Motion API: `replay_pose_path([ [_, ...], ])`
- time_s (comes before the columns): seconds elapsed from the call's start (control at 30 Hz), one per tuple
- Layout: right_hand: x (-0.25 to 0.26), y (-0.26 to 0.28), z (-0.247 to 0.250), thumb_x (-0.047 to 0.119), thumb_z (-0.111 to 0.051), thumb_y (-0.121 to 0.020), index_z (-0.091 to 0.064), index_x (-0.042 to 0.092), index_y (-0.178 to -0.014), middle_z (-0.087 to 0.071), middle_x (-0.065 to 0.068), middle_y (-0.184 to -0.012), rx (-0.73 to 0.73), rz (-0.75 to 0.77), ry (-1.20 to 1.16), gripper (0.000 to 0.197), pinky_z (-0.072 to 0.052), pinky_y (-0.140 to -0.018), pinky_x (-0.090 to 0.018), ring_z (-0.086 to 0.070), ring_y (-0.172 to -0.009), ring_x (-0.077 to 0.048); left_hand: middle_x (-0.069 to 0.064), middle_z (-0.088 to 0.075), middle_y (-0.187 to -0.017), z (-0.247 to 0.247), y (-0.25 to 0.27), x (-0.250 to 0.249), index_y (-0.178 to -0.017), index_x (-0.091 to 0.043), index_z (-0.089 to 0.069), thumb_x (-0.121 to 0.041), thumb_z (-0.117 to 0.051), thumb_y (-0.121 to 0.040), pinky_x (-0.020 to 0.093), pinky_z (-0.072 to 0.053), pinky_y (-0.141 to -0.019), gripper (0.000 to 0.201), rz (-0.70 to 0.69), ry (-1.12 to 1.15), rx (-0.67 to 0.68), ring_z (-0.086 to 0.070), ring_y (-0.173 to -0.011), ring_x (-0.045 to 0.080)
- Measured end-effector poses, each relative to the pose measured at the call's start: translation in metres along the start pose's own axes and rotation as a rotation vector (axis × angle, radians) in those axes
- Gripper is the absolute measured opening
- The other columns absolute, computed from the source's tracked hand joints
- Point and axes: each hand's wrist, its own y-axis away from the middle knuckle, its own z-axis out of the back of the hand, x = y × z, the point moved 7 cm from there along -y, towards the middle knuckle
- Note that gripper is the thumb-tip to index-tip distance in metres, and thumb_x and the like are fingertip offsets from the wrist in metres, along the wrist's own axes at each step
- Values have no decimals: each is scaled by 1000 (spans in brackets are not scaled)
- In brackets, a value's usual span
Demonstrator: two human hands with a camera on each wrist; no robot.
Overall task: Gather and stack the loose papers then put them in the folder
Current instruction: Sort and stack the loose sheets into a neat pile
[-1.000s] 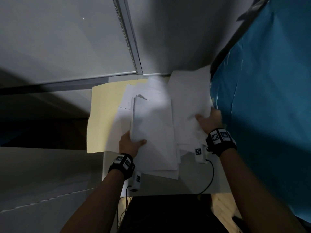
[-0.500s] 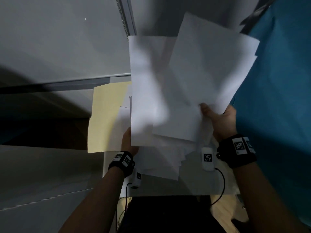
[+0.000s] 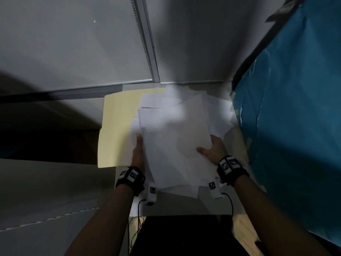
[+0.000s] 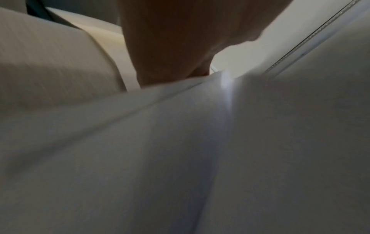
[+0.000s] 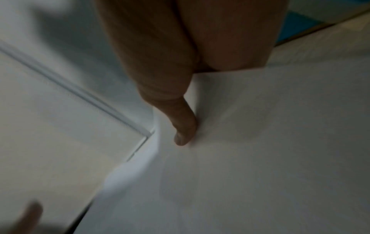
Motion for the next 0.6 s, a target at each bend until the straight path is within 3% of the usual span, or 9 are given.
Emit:
replay_pose_path([
  [0.03, -4, -2, -7, 16, -86, -78, -60, 8, -134, -67, -9, -127, 15, 13, 38, 62, -49, -93, -28, -64, -110, -21, 5, -78, -122, -3, 0, -6, -132, -23, -73, -83, -66, -81, 47, -59, -97, 80, -35, -48, 0, -75, -111, 34],
  [0.13, -11, -6, -28, 22, -87, -76, -59, 13, -135, -67, -6, -128, 81, 16, 85, 66, -52, -99, -36, -64, -112, -21, 0, -80, -114, -10, 2, -12, -122, -19, -75, -40, -100, -67, 47, -65, -88, 64, -213, -320, -10, -77, -104, 27],
  [0.23, -10, -10, -33, 36, -89, -73, -55, 16, -137, -63, -6, -129, 104, 5, 129, 75, -51, -99, -37, -62, -115, -24, 8, -79, -109, -25, 10, -19, -115, -12, -75, -12, -97, -74, 51, -65, -87, 46, -279, -375, 20, -77, -103, 34],
  [0.3, -1, -13, -11, 47, -92, -63, -50, 17, -135, -57, -5, -127, -48, -4, 76, 88, -52, -97, -38, -59, -112, -22, 8, -81, -108, -27, 17, -33, -115, -8, -76, -10, -95, -77, 49, -65, -87, 43, -316, -350, 33, -79, -101, 31],
  [0.4, 22, -3, 32, 40, -99, -56, -50, 21, -134, -61, 3, -125, -200, 7, -216, 94, -56, -90, -33, -62, -109, -16, 11, -82, -108, -28, 33, -55, -116, -5, -78, -6, -94, -76, 54, -65, -88, 43, -357, -263, 134, -80, -99, 32],
  [0.47, 45, 6, 40, 27, -99, -60, -60, 16, -129, -72, -1, -119, -90, 48, -358, 80, -60, -88, -41, -70, -106, -20, 13, -82, -109, -39, 49, -76, -114, 0, -77, 1, -93, -75, 50, -65, -87, 42, -435, -212, 203, -80, -100, 31],
  [0.53, 71, 15, 42, 17, -96, -65, -68, 6, -120, -77, -7, -109, -42, 62, -418, 63, -62, -84, -49, -75, -99, -24, 4, -83, -102, -61, 66, -99, -106, -3, -79, 5, -94, -71, 37, -63, -82, 39, -541, -206, 216, -80, -95, 19],
  [0.6, 95, 20, 55, 16, -94, -67, -72, 2, -111, -78, -7, -102, -138, 138, -413, 52, -63, -79, -41, -76, -92, -19, -4, -83, -99, -84, 82, -114, -101, -13, -79, 5, -95, -71, 31, -63, -81, 39, -626, -150, 187, -79, -95, 13],
])
